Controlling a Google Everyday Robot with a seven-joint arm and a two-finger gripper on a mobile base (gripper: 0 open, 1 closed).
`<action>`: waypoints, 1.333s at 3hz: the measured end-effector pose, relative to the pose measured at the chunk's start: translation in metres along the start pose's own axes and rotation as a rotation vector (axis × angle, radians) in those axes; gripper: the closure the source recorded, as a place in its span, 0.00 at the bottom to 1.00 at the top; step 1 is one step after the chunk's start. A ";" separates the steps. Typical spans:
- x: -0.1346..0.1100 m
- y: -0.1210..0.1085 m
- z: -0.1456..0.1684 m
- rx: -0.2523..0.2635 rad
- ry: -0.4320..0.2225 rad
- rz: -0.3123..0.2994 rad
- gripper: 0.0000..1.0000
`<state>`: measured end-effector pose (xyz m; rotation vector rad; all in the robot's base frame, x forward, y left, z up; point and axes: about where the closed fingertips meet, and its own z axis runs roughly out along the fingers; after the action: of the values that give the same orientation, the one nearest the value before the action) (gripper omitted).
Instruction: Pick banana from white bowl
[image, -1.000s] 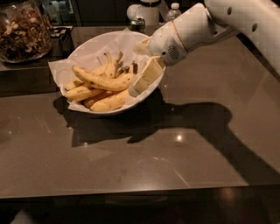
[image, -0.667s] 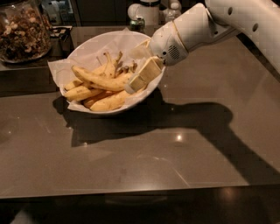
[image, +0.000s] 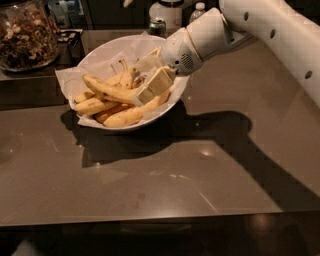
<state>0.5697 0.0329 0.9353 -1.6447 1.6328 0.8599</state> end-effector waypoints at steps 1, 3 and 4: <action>-0.004 -0.007 0.023 -0.054 -0.012 -0.009 0.21; -0.004 -0.014 0.048 -0.090 -0.003 -0.007 0.25; -0.002 -0.014 0.048 -0.084 0.003 0.010 0.43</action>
Offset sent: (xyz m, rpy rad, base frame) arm 0.0180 0.0478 -0.0201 0.0201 0.0435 0.1072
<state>0.5836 0.0738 0.9097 -1.6963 1.6277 0.9429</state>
